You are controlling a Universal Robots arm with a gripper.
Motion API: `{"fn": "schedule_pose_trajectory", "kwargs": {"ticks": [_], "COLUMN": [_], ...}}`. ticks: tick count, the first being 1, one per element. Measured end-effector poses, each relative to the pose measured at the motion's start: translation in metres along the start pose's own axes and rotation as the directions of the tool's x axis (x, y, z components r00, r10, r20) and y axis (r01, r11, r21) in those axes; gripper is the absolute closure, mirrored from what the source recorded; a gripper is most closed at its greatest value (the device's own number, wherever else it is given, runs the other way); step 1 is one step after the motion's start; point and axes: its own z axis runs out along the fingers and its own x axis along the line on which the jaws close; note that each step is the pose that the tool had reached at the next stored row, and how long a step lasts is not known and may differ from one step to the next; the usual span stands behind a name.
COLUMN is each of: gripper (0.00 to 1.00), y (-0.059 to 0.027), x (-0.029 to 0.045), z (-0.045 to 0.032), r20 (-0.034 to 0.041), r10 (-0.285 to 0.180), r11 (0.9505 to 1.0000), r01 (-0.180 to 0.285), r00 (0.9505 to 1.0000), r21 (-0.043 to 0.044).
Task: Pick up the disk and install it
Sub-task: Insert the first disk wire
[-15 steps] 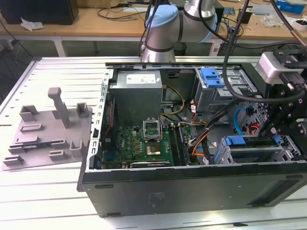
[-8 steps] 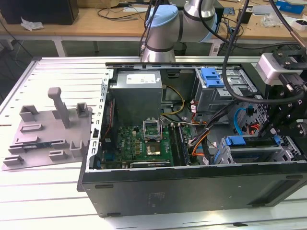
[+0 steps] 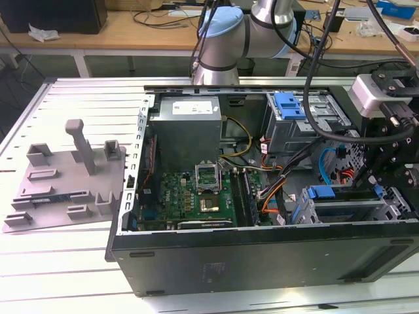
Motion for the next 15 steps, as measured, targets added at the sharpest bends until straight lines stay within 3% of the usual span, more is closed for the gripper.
{"fn": "schedule_pose_trajectory", "kwargs": {"ticks": [15], "gripper": [0.83], "y": [-0.0001], "x": [0.0002], "z": [0.0038], "r20": [0.0000], "r10": [0.000], "r11": [1.0000], "r01": [0.000], "r00": [1.0000], "r21": [0.0000]}}
